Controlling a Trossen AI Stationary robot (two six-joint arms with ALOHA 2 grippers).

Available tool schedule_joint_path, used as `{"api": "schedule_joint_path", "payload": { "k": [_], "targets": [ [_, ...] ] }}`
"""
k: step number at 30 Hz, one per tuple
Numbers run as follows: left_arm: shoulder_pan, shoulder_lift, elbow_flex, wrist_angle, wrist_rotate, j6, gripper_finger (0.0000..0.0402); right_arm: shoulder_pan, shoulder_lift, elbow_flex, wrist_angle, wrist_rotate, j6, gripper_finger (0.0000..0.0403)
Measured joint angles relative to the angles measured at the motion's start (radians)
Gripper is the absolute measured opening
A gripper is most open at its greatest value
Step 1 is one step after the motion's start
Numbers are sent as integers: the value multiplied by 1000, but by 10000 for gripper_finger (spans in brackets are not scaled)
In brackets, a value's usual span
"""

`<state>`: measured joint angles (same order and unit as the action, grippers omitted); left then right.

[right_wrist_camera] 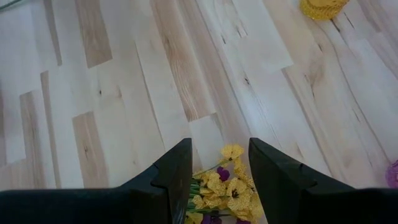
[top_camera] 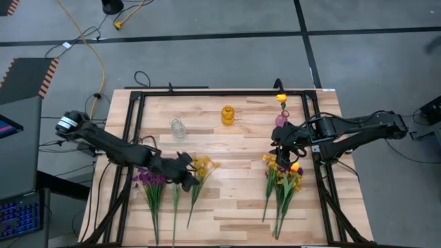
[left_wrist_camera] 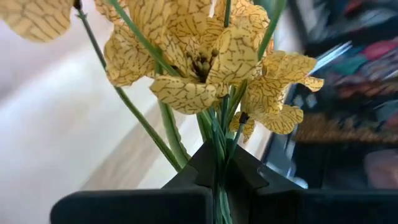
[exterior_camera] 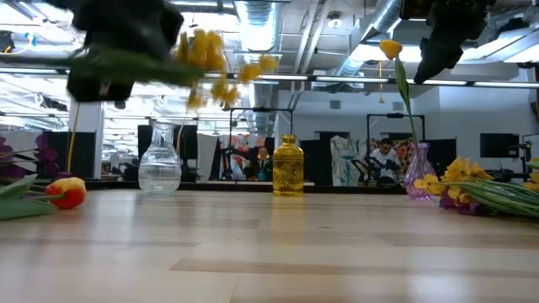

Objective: Sort flowers into vase by color
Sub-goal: Put the left yellow flowers into the transparent vase

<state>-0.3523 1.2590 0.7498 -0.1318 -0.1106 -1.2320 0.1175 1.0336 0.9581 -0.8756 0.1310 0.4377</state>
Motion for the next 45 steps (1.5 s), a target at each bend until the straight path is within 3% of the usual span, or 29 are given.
{"api": "schedule_joint_path", "payload": {
  "k": [13,25,35,45],
  "targets": [
    [0,-334,0,-176,-484,298,1,0,0,0,-1,0,0,185],
    [0,-477,0,-177,-848,610,1,0,0,0,0,0,0,185],
    [0,-586,0,-176,-1074,822,1,0,0,0,0,0,0,185],
    [0,-592,0,-177,-1219,942,1,0,0,0,0,0,0,185]
  ]
}}
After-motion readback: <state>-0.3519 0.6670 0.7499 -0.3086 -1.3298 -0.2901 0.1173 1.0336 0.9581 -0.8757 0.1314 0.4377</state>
